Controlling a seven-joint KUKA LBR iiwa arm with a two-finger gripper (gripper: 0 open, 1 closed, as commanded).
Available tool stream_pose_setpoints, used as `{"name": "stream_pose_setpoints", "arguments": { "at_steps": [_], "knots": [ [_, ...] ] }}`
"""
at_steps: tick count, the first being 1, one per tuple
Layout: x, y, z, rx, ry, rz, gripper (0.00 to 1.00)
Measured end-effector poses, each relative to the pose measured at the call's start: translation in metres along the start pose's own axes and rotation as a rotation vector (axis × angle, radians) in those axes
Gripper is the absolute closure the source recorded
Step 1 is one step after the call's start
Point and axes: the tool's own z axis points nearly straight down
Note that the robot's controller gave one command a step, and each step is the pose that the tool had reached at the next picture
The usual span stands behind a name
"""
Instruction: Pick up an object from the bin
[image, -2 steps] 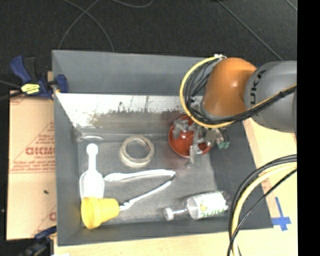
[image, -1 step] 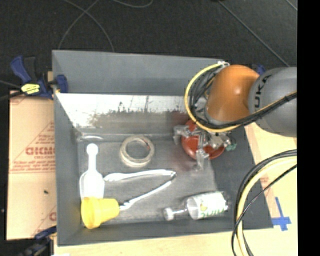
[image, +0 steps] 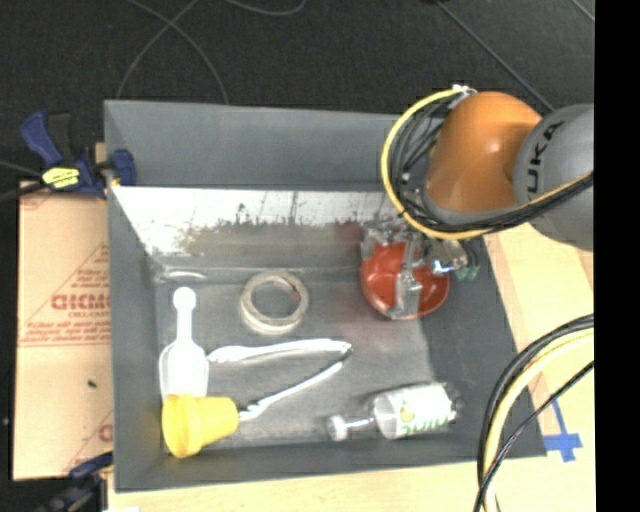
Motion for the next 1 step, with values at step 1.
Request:
{"name": "stream_pose_setpoints", "arguments": {
  "at_steps": [1],
  "knots": [
    [0.0091, -0.0223, 0.0716, -0.005, 0.016, 0.002, 0.0]
  ]
}}
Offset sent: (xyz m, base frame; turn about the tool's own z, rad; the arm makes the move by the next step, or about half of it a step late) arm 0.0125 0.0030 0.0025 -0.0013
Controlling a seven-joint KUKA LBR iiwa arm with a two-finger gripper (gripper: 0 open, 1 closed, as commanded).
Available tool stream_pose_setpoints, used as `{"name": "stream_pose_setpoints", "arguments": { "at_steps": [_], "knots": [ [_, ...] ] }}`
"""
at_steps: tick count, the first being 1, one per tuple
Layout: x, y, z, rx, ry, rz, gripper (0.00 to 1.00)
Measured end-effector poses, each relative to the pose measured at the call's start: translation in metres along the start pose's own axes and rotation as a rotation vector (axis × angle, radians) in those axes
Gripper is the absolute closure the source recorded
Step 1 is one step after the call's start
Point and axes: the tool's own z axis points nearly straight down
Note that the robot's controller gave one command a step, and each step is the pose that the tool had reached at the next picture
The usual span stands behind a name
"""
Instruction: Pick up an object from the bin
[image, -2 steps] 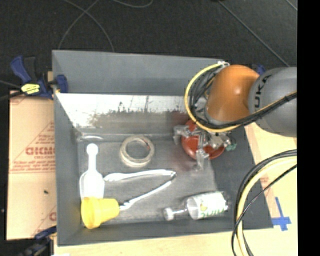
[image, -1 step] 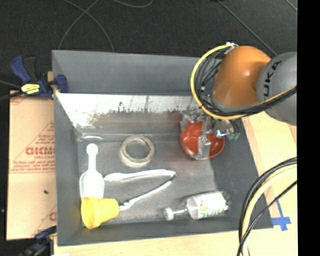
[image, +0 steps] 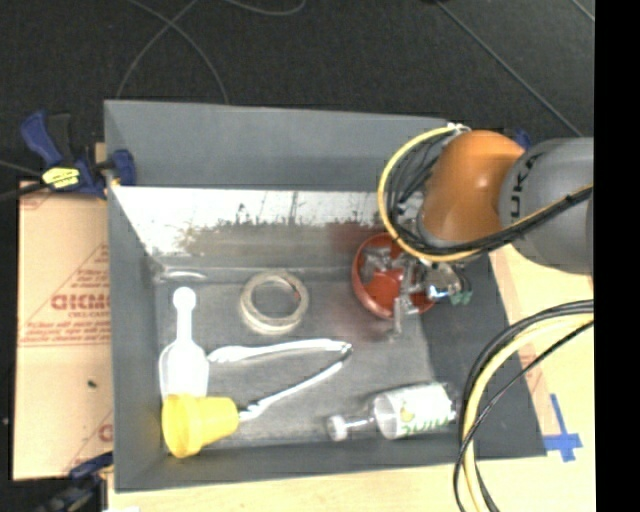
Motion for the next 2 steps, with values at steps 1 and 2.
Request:
{"name": "stream_pose_setpoints", "arguments": {
  "at_steps": [1, 2],
  "knots": [
    [-0.003, 0.006, -0.018, -0.001, 0.001, 0.0, 0.0],
    [0.039, 0.036, 0.009, 0.004, -0.011, -0.025, 1.0]
  ]
}}
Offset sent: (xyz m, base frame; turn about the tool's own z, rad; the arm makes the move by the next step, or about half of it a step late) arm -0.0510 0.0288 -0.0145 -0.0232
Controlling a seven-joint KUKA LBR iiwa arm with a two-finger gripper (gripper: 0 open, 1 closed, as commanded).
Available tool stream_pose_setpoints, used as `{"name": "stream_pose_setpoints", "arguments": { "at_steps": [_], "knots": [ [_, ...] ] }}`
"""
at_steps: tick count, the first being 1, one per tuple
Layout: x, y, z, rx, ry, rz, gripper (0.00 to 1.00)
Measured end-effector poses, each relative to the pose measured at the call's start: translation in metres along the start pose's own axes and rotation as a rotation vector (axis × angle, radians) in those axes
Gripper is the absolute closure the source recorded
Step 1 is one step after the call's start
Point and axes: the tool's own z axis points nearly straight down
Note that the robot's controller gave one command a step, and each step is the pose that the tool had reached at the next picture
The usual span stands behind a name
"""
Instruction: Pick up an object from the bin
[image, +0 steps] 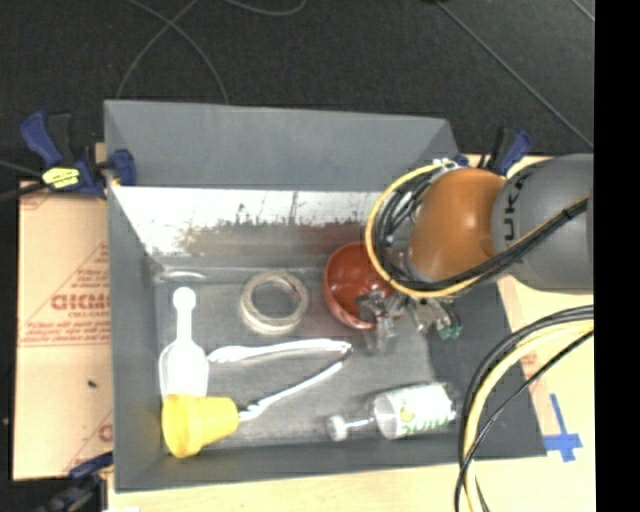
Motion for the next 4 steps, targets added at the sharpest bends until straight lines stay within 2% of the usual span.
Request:
{"name": "stream_pose_setpoints", "arguments": {
  "at_steps": [1, 2, 3, 4],
  "knots": [
    [0.0, 0.0, 0.0, 0.0, 0.0, 0.0, 1.0],
    [-0.02, 0.005, -0.105, -0.001, 0.004, 0.001, 0.0],
    [-0.027, 0.006, -0.143, 0.0, 0.0, 0.002, 0.0],
    [-0.035, 0.006, -0.174, 0.005, -0.013, 0.002, 0.0]
  ]
}}
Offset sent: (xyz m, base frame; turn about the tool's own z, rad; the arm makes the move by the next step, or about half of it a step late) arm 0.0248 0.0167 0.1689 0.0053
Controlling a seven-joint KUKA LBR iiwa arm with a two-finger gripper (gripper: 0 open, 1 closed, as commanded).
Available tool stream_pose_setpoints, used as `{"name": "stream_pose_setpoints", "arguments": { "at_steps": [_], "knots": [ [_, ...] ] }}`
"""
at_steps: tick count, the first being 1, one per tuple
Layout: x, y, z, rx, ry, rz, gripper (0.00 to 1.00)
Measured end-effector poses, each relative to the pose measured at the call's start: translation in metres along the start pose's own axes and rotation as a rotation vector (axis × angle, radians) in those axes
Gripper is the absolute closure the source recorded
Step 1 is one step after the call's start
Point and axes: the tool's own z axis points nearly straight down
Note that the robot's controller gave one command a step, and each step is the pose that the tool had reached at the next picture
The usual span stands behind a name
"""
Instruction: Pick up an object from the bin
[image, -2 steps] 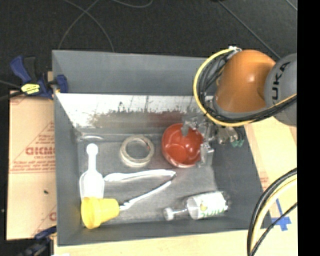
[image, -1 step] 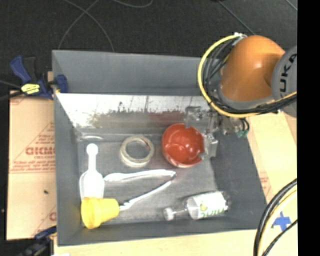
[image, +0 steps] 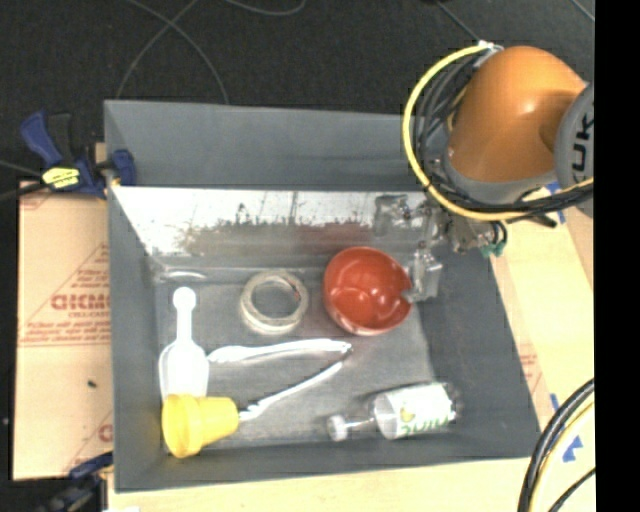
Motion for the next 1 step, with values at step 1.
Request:
{"name": "stream_pose_setpoints", "arguments": {
  "at_steps": [1],
  "knots": [
    [-0.0003, -0.0062, 0.0044, -0.004, 0.005, 0.001, 0.0]
  ]
}}
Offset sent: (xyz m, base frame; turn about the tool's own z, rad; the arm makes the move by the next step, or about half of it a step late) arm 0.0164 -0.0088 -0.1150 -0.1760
